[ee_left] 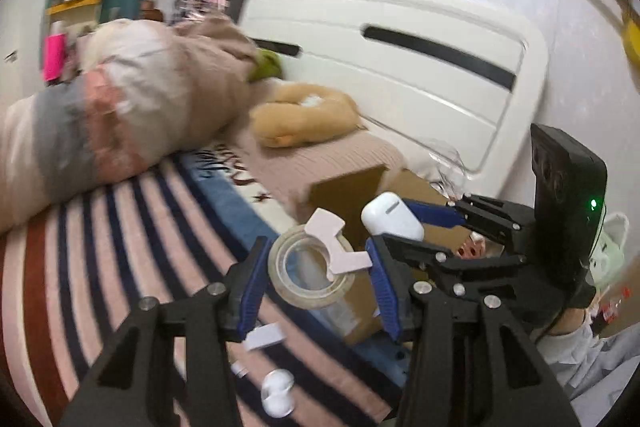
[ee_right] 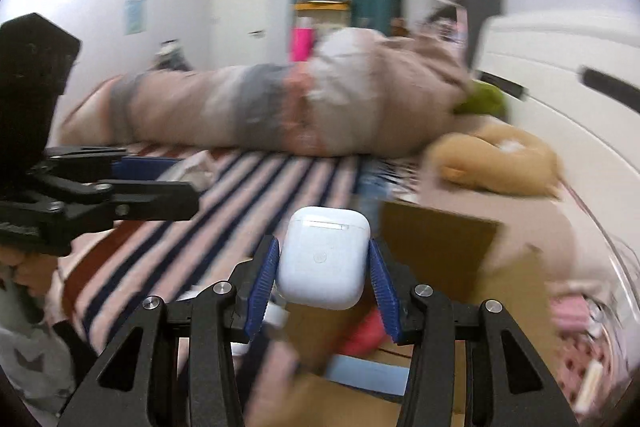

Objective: Organize rigid objects
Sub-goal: 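Carry tape roll and earbuds case into the cardboard box while both grippers open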

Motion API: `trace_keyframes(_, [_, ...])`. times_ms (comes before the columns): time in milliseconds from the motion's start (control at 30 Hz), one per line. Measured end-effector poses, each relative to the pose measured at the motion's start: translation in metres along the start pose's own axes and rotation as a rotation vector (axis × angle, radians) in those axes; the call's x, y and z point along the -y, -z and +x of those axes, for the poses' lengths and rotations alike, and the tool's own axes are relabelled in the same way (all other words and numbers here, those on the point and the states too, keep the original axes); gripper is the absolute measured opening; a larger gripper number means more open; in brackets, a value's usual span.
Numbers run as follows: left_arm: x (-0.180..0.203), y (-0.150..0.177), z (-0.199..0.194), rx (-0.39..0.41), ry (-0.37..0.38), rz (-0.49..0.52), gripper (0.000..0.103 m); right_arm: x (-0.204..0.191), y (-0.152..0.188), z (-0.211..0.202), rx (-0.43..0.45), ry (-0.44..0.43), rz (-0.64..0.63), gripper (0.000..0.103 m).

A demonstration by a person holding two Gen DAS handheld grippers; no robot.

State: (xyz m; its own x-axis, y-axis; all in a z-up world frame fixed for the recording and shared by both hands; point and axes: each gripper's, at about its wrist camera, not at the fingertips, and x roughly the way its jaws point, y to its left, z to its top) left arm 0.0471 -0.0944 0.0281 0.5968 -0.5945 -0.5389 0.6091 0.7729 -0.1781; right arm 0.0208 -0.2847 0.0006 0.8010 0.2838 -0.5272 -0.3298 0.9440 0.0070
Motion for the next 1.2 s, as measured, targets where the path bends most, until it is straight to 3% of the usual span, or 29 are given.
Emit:
trace_keyframes(233, [0.046, -0.019, 0.072, -0.113, 0.018, 0.054, 0.045, 0.059, 0.026, 0.021, -0.094, 0.088, 0.025, 0.042])
trace_keyframes(467, [0.084, -0.043, 0.123, -0.210, 0.031, 0.150, 0.045, 0.071, 0.036, 0.015, -0.089, 0.116, 0.011, 0.042])
trace_keyframes(667, [0.083, -0.043, 0.159, -0.320, -0.015, 0.177, 0.045, 0.079, 0.040, 0.012, -0.085, 0.108, 0.024, 0.042])
trace_keyframes(867, [0.080, -0.038, 0.174, -0.370, -0.038, 0.176, 0.045, 0.078, 0.041, 0.010, -0.084, 0.107, 0.027, 0.042])
trace_keyframes(933, [0.079, -0.037, 0.176, -0.375, -0.043, 0.175, 0.052, 0.077, 0.040, 0.009, -0.082, 0.108, 0.028, 0.042])
trace_keyframes(1200, [0.067, -0.042, 0.146, -0.317, -0.070, 0.148, 0.057, 0.062, 0.030, -0.001, -0.073, 0.120, 0.006, 0.042])
